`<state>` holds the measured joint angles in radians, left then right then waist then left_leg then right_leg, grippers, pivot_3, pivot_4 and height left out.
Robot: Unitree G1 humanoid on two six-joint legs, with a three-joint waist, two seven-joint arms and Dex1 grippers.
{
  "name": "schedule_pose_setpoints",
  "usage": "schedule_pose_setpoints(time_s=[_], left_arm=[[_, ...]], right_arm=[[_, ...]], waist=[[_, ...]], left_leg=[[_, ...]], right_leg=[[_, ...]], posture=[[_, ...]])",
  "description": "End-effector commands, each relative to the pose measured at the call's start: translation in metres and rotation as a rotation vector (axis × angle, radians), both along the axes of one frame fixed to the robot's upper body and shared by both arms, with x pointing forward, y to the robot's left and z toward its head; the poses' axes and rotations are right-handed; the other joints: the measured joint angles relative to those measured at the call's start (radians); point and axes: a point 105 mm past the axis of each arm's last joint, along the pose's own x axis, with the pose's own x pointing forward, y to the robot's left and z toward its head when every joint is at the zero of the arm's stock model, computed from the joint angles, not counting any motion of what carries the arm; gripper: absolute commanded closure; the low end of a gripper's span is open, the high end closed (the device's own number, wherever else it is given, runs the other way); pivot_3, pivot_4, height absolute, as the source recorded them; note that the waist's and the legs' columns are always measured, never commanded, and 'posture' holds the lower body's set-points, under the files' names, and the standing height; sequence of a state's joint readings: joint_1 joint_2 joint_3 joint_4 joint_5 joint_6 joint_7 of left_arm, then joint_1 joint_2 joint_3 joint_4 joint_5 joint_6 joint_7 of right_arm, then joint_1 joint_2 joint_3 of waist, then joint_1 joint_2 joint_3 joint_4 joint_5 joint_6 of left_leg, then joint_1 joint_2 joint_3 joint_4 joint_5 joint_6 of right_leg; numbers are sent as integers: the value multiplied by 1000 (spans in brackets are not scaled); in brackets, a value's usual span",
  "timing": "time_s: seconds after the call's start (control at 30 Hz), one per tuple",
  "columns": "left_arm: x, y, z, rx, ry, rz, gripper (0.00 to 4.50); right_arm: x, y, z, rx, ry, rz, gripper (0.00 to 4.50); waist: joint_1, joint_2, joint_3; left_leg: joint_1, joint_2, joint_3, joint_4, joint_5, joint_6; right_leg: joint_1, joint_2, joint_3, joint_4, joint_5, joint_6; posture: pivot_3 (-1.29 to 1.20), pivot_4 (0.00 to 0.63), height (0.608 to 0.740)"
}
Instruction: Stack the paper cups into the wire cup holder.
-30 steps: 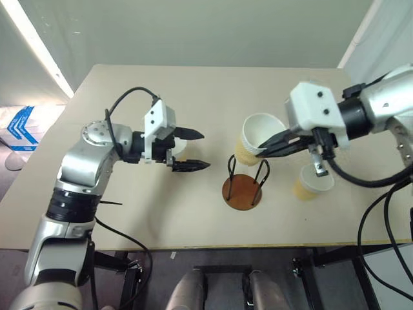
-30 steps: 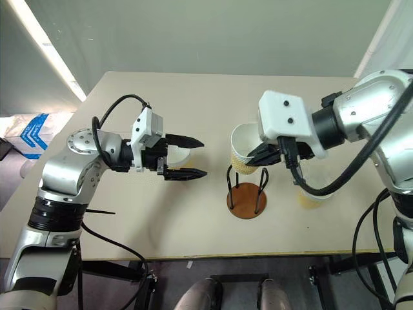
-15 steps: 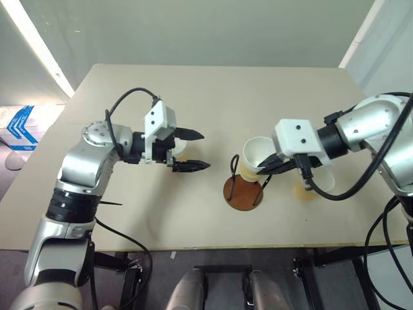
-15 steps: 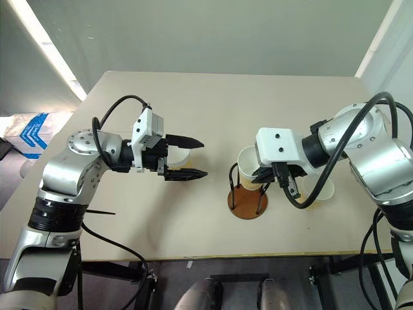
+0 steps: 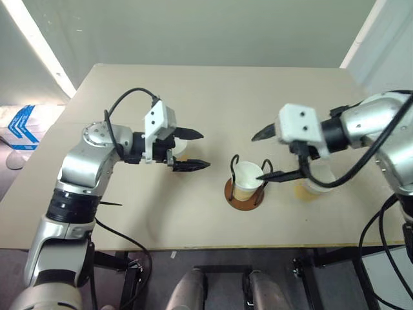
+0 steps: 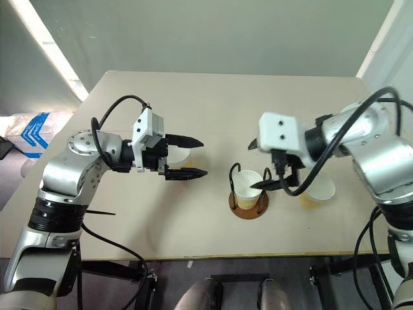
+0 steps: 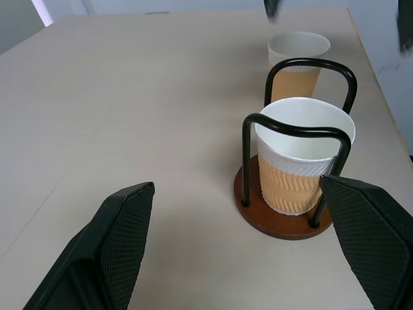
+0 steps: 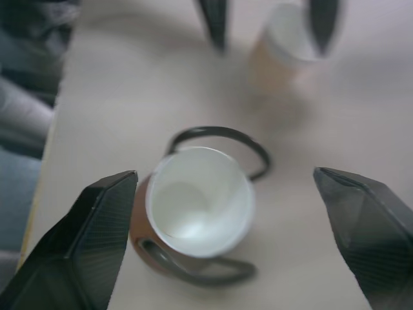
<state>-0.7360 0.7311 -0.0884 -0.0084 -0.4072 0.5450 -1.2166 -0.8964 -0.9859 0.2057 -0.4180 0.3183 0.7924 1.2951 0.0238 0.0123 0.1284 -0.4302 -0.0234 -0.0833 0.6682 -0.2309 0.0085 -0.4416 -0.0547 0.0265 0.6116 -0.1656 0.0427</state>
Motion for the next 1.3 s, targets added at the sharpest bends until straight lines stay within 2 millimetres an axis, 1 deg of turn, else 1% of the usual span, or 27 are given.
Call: schedule_pose_setpoints(time_s=[0.03, 0.17, 0.2, 0.3, 0.4, 0.5, 0.7, 0.77, 0.9, 1.07, 1.17, 1.2, 1.3], left_arm=[[-5, 0, 14, -8, -71, -27, 0], [0, 7, 15, 50, -112, -1, 0], [3, 10, 14, 93, -141, 14, 0], [13, 21, 15, 298, -280, 66, 0], [18, 29, 16, 417, -360, 78, 0], [25, 39, 15, 513, -397, 113, 0], [23, 44, 3, 613, -353, 97, 0], [23, 49, -3, 653, -347, 99, 0], [26, 54, -13, 686, -326, 111, 0], [30, 56, -22, 708, -308, 109, 0], [34, 55, -30, 715, -296, 100, 601], [37, 54, -32, 713, -294, 98, 902], [42, 47, -35, 698, -296, 86, 2002]], right_arm=[[-8, -19, 17, 51, -43, -79, 61], [-15, -26, 26, 124, -36, -134, 61], [-17, -27, 28, 141, -29, -140, 61], [-26, -29, 39, 243, 27, -159, 61], [-30, -29, 41, 281, 60, -161, 61], [-31, -28, 40, 291, 72, -163, 61], [-30, -25, 37, 301, 97, -151, 61], [-29, -24, 37, 305, 99, -146, 61], [-29, -24, 37, 310, 103, -142, 61], [-29, -23, 37, 312, 105, -142, 61], [-28, -23, 37, 312, 103, -142, 0], [-28, -22, 37, 314, 103, -143, 0], [-29, -22, 36, 316, 104, -145, 0]], waist=[[2, 0, 0], [-2, 0, 0], [-4, 0, 0], [-7, 0, 0], [-8, 0, 0], [-10, 0, 0], [-11, 0, 0], [-11, 0, 0], [-11, 0, 0], [-11, 0, 0], [-10, 0, 0], [-10, 0, 0], [-9, 0, 0]], left_leg=[[0, 0, 0, 0, 0, 0], [0, 0, 1, 0, -1, -1], [1, 0, 2, 0, 0, -1], [1, 1, 1, 0, 0, -2], [1, 0, 2, 0, 1, 0], [1, 0, 1, 0, 1, 2], [-2, 0, 1, 0, 0, 4], [-3, 0, 1, 0, 1, 3], [-5, 0, 1, 0, 1, 2], [-6, 0, 1, 0, 1, 2], [-6, 0, 1, 0, 1, 2], [-6, 0, 1, 0, 1, 2], [-6, 0, 1, 0, 1, 2]], right_leg=[[0, 0, 0, 0, 0, 0], [0, 0, 0, 0, 0, 1], [-1, 0, 1, 0, 0, 1], [-1, 1, 1, 0, 0, 1], [-1, 1, 2, -1, -1, 1], [-1, 1, 2, -1, -1, 1], [-3, 1, 1, 0, -1, 1], [-5, 0, 1, 0, -1, 1], [-7, 0, 1, 0, -1, 1], [-7, 0, 1, 0, 0, 1], [-7, 0, 1, 1, 0, 2], [-7, 0, 1, 1, 0, 2], [-7, -1, 1, 1, 1, 2]], posture=[[0, 150, 740], [0, 150, 740], [0, 150, 740], [0, 150, 740], [0, 150, 740], [0, 150, 740], [0, 150, 740], [0, 150, 740], [0, 150, 740], [0, 150, 740], [0, 150, 740], [0, 150, 740], [0, 150, 740]])
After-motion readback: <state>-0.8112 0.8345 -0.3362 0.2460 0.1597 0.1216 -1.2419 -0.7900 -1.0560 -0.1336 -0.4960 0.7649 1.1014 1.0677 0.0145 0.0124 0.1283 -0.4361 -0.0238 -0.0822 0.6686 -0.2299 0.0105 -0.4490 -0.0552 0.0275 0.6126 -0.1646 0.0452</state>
